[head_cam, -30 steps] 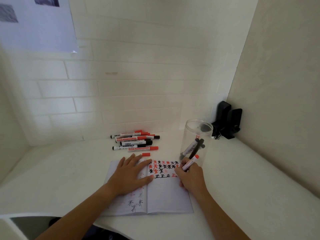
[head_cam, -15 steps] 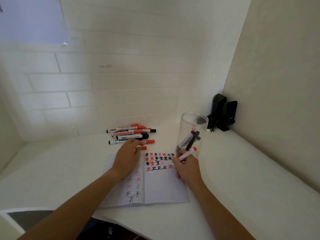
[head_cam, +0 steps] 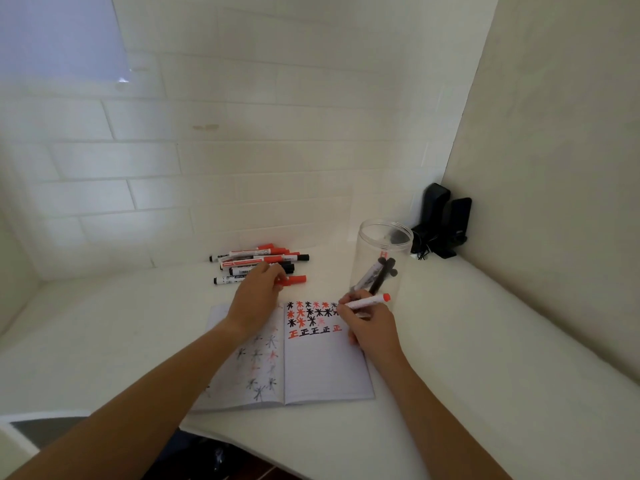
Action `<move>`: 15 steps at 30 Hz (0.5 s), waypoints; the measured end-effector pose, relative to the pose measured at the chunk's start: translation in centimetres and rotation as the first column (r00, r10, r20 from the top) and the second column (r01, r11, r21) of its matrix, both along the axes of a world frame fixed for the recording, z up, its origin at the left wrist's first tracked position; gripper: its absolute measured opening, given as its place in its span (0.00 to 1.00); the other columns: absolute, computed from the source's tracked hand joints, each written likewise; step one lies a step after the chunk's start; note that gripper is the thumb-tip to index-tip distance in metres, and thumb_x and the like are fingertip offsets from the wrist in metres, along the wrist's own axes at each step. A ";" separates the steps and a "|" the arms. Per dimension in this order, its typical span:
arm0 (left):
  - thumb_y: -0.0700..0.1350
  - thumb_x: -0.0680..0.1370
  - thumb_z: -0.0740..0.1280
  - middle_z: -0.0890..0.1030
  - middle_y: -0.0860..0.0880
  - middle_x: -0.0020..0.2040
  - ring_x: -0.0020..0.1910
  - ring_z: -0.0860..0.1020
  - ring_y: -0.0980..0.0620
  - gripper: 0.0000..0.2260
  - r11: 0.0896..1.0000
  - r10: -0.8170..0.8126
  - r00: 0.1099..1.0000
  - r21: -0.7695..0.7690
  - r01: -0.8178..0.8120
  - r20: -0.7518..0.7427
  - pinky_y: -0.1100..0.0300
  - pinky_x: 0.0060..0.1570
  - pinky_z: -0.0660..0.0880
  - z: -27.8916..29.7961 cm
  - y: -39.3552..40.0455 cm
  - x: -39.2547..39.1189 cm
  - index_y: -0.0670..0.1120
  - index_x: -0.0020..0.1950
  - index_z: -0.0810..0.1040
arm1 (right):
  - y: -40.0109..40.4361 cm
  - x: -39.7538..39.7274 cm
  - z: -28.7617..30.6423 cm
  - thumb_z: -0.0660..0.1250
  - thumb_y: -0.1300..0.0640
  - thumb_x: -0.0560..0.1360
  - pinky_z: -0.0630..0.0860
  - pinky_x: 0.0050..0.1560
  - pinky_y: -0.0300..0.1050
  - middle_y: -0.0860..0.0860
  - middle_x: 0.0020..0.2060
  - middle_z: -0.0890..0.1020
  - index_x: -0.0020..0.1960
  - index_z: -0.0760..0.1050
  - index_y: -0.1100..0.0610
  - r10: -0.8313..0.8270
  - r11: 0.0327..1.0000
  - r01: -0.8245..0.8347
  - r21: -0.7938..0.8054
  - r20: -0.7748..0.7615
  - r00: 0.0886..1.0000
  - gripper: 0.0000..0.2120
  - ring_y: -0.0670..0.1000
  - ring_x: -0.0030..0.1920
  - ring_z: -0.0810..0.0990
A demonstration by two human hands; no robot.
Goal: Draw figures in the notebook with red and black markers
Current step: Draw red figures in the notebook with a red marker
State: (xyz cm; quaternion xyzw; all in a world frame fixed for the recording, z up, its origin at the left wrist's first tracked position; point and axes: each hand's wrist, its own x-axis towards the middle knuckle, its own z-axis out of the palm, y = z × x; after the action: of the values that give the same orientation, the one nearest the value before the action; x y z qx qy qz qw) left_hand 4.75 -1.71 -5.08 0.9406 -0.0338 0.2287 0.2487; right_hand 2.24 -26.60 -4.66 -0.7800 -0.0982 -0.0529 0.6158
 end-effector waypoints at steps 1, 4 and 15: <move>0.40 0.81 0.67 0.76 0.54 0.55 0.52 0.75 0.55 0.07 0.999 -0.018 0.999 -0.030 0.019 0.048 0.62 0.56 0.74 -0.1 -0.3 -0.6 0.51 0.56 0.77 | 0.0 0.0 0.1 0.71 0.57 0.80 0.74 0.27 0.39 0.49 0.33 0.84 0.49 0.81 0.54 0.004 1.000 -0.004 0.026 0.011 1.000 0.01 0.49 0.25 0.77; 0.41 0.81 0.66 0.76 0.56 0.56 0.53 0.75 0.59 0.07 0.991 -0.130 0.986 -0.021 0.133 0.106 0.64 0.56 0.75 -0.8 -1.3 -2.9 0.52 0.57 0.74 | 0.3 -0.1 0.4 0.66 0.58 0.83 0.71 0.23 0.40 0.54 0.40 0.85 0.53 0.81 0.56 0.044 0.990 -0.043 0.133 -0.001 0.999 0.05 0.53 0.25 0.78; 0.44 0.80 0.68 0.74 0.64 0.50 0.50 0.75 0.65 0.07 0.966 -0.247 0.965 -0.053 0.252 0.088 0.74 0.49 0.71 -1.8 -1.3 -4.6 0.55 0.55 0.75 | 1.4 -0.9 0.5 0.65 0.59 0.84 0.72 0.25 0.41 0.55 0.42 0.87 0.51 0.76 0.57 0.218 0.975 -0.221 0.034 0.067 0.974 0.04 0.53 0.24 0.77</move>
State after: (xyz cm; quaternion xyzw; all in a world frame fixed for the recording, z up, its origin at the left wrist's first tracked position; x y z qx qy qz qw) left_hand 0.12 -3.01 -6.86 0.9105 -0.1547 0.2341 0.3038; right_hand 1.33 -25.23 -4.14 -0.7494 -0.2020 -0.0112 0.6305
